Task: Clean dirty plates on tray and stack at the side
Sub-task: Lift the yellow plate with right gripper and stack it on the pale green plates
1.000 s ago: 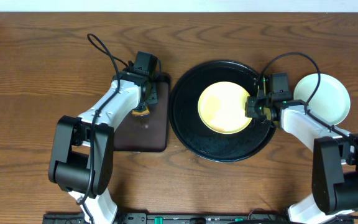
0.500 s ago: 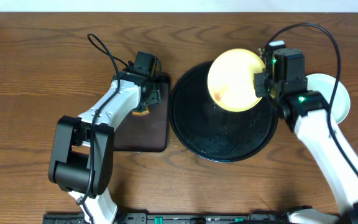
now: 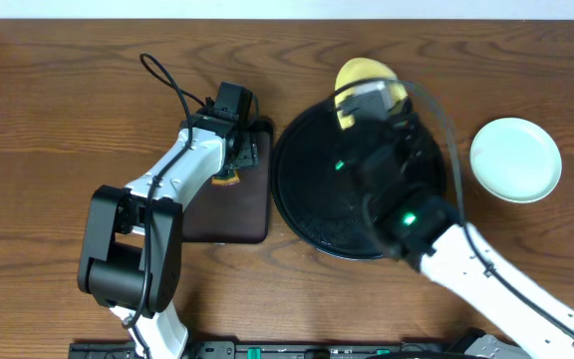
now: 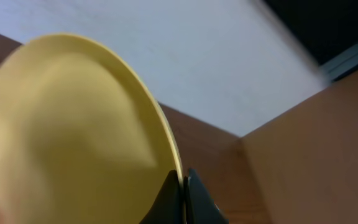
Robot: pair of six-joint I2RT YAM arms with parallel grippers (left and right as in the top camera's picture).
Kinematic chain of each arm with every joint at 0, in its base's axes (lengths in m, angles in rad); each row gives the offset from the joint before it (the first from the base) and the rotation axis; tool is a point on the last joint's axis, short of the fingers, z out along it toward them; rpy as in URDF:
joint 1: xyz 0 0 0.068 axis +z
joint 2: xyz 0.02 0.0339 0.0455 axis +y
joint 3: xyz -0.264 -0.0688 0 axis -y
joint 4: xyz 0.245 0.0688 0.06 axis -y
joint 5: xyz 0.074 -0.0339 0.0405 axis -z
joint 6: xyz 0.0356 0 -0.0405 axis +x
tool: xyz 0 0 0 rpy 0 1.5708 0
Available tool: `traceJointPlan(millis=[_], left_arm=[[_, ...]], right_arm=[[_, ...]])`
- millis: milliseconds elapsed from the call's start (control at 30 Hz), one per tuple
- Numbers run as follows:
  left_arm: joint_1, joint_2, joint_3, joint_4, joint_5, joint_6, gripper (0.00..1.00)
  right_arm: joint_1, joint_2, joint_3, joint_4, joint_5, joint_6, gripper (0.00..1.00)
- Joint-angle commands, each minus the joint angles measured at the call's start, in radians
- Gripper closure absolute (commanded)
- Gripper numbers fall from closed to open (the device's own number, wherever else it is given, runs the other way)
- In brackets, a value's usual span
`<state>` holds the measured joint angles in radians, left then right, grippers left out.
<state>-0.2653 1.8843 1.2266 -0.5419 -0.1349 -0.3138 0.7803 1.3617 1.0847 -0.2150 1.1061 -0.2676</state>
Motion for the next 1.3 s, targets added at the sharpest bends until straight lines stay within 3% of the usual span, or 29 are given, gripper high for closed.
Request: traceJointPlan(millis=[0, 267, 367, 433, 533, 600, 667, 700, 800, 867, 933, 1000, 1100, 1200, 1267], left_arm=[[0.000, 0.005, 0.003, -0.002, -0.016, 0.003, 0.17], [0.000, 0.005, 0.003, -0.002, -0.016, 0.003, 0.17], [0.000, 0.005, 0.003, -0.002, -0.016, 0.003, 0.17], [0.000, 0.005, 0.003, -0.002, -0.016, 0.003, 0.17], [0.000, 0.005, 0.003, -0.002, -0.016, 0.003, 0.17], [0.000, 0.005, 0.003, -0.002, -0.016, 0.003, 0.17], [0.000, 0.005, 0.003, -0.002, -0.016, 0.003, 0.17], [0.000, 0.005, 0.003, -0.002, -0.016, 0.003, 0.17], [0.000, 0.005, 0.003, -0.002, -0.016, 0.003, 0.17], [0.000, 0.005, 0.003, -0.002, -0.016, 0.003, 0.17], [0.000, 0.005, 0.003, -0.002, -0.016, 0.003, 0.17], [0.000, 0.005, 0.003, -0.002, -0.016, 0.003, 0.17], [0.000, 0.005, 0.003, -0.002, -0.016, 0.003, 0.17], [0.000, 0.005, 0.003, -0.002, -0.016, 0.003, 0.17], [0.000, 0.005, 0.003, -0.002, -0.016, 0.003, 0.17]], right_arm=[[0.068, 0.034, 0.009, 0.011, 0.226, -0.047, 0.99], [0.039, 0.072, 0.009, 0.039, 0.302, -0.094, 0.99], [0.016, 0.072, 0.009, 0.044, 0.214, -0.033, 0.99], [0.034, 0.076, 0.009, 0.018, 0.167, -0.077, 0.99], [0.017, 0.077, 0.009, 0.042, 0.293, -0.061, 0.99], [0.004, 0.077, 0.009, 0.054, 0.224, 0.010, 0.99], [0.021, 0.079, 0.009, 0.012, 0.089, -0.061, 0.99], [0.027, 0.079, 0.009, 0.010, 0.127, -0.087, 0.99], [0.001, 0.078, 0.009, 0.047, 0.323, 0.009, 0.99], [-0.009, 0.079, 0.009, 0.032, 0.224, 0.084, 0.99], [-0.003, 0.079, 0.009, -0.019, 0.046, 0.047, 0.99], [-0.007, 0.079, 0.008, -0.071, 0.140, 0.032, 0.99], [-0.059, 0.079, 0.004, -0.074, 0.276, 0.171, 0.99], [-0.071, 0.079, 0.004, -0.096, 0.042, 0.152, 0.99], [-0.080, 0.079, 0.004, -0.132, 0.002, 0.145, 0.99]])
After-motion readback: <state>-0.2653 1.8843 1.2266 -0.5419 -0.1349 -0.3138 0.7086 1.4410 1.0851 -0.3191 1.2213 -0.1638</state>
